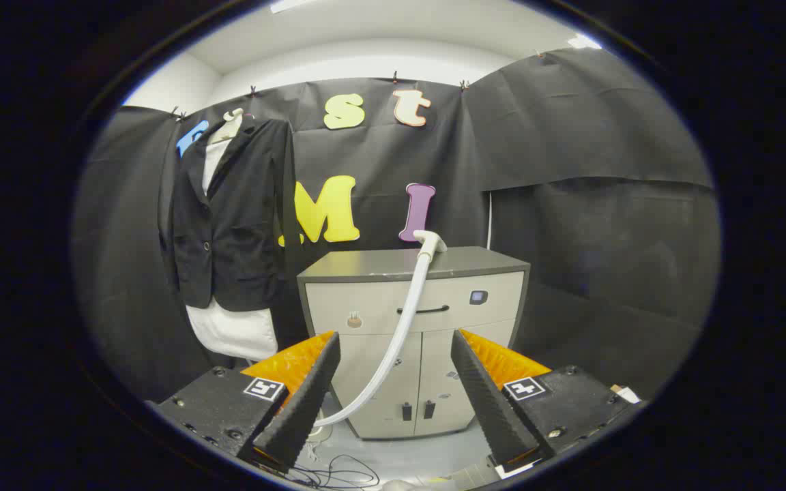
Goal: Iron the clothes twice with a garment steamer, once on the left side and once on the right side.
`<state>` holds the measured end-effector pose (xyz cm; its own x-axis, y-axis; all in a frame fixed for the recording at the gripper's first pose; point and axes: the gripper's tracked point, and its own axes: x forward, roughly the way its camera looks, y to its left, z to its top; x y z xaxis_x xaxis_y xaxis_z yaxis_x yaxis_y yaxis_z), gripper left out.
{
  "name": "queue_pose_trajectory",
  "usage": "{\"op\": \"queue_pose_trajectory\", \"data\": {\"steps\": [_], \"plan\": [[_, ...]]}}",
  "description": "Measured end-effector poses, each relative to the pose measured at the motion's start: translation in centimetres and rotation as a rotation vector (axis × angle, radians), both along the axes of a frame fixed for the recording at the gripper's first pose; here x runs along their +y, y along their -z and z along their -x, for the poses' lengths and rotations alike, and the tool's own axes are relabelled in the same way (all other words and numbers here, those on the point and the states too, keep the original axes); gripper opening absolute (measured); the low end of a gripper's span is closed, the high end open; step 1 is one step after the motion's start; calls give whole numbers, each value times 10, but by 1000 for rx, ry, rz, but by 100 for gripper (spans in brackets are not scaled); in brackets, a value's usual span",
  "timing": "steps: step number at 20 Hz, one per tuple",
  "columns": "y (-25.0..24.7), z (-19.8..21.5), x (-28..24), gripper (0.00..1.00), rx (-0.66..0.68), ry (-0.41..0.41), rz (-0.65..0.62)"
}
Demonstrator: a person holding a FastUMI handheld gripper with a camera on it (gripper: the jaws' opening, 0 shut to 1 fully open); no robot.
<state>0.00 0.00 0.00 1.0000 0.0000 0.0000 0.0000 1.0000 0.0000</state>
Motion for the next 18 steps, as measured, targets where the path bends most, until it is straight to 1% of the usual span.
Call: {"op": "queue_pose_trajectory", "data": {"steps": [13, 18], "plan": [[-7, -8, 18, 100, 1, -17, 21], [-20, -24, 4, 100, 3, 6, 9]]}}
